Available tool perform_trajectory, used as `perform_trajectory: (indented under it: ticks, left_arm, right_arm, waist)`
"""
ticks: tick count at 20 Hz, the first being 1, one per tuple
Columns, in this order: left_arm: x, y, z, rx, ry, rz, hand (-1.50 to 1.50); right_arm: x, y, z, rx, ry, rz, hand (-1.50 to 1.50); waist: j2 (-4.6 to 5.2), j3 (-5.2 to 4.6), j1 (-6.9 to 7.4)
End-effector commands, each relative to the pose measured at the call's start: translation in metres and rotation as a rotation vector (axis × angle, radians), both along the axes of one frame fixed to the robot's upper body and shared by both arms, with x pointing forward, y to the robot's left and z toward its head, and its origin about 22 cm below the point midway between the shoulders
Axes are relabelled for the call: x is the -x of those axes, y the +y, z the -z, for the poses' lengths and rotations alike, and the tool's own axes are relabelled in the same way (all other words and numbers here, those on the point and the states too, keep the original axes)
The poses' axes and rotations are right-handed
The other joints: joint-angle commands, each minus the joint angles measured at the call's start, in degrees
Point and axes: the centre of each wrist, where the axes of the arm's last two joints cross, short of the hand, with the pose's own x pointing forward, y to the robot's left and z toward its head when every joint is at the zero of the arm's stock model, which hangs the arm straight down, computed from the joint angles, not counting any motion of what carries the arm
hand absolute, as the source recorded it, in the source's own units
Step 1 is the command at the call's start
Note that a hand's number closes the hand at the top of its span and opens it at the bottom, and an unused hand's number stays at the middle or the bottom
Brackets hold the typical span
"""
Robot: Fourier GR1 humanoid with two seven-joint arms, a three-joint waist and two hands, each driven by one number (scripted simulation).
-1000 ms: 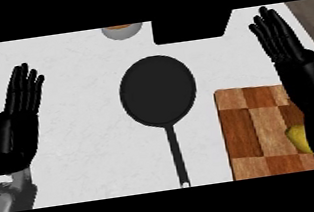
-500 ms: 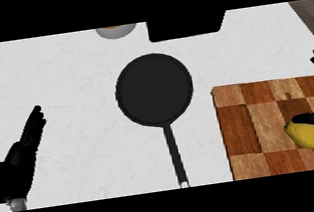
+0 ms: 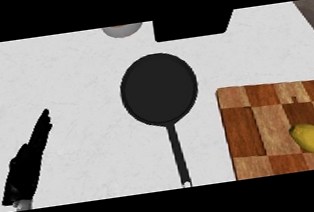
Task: Pick the lemon from the cutting board and place it in the pan
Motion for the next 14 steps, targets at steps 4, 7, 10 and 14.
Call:
perform_trajectory:
  ticks: [4, 7, 10, 14]
  left_arm:
    - [-0.004, -0.007, 0.003, 0.002, 0.022, 0.025, 0.00]
    - [0.001, -0.005, 0.005, -0.015, 0.022, 0.030, 0.00]
    - [0.003, -0.014, -0.005, 0.004, 0.008, 0.007, 0.00]
    - [0.001, -0.002, -0.004, -0.014, -0.001, 0.012, 0.00]
  right_arm:
    - [-0.025, 0.005, -0.039, 0.122, 0.153, -0.225, -1.50]
    - [-0.040, 0.017, -0.046, 0.147, 0.211, -0.305, -1.50]
    - [-0.044, 0.048, -0.040, 0.213, 0.240, -0.334, -1.50]
    - [-0.063, 0.060, -0.058, 0.249, 0.332, -0.324, -1.50]
  waist:
    - [-0.02, -0.09, 0.81]
    - [0.02, -0.07, 1.34]
    - [-0.22, -0.11, 0.49]
    - [-0.10, -0.13, 0.89]
